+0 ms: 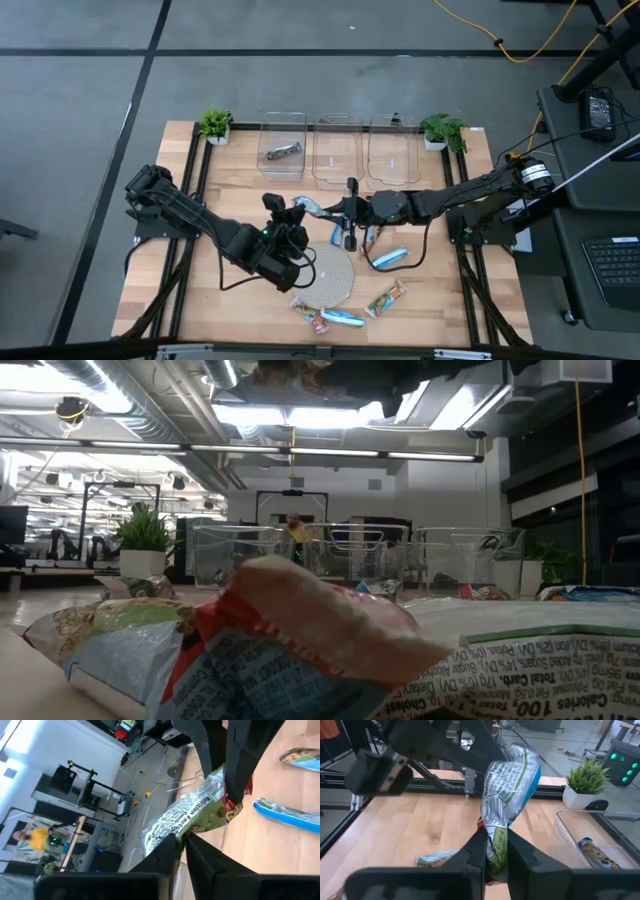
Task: Pick and place Granola Bars by type
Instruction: Put the red granola bar into the center transparent bin
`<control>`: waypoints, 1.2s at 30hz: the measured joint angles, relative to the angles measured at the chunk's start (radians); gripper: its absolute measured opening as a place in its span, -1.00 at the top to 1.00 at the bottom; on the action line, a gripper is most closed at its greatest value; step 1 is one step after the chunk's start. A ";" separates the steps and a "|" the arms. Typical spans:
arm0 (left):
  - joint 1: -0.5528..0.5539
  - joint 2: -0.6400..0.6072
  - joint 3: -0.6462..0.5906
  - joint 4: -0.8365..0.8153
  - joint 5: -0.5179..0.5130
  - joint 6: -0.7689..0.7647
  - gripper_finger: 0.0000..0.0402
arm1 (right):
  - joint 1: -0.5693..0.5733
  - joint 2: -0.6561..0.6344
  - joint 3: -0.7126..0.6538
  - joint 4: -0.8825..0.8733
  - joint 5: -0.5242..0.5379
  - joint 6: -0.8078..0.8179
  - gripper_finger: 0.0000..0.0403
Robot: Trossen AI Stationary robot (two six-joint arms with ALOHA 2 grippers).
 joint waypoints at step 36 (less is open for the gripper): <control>-0.070 -0.001 -0.024 -0.349 0.164 -0.458 0.45 | -0.109 -0.219 0.022 -0.367 -0.008 0.006 0.76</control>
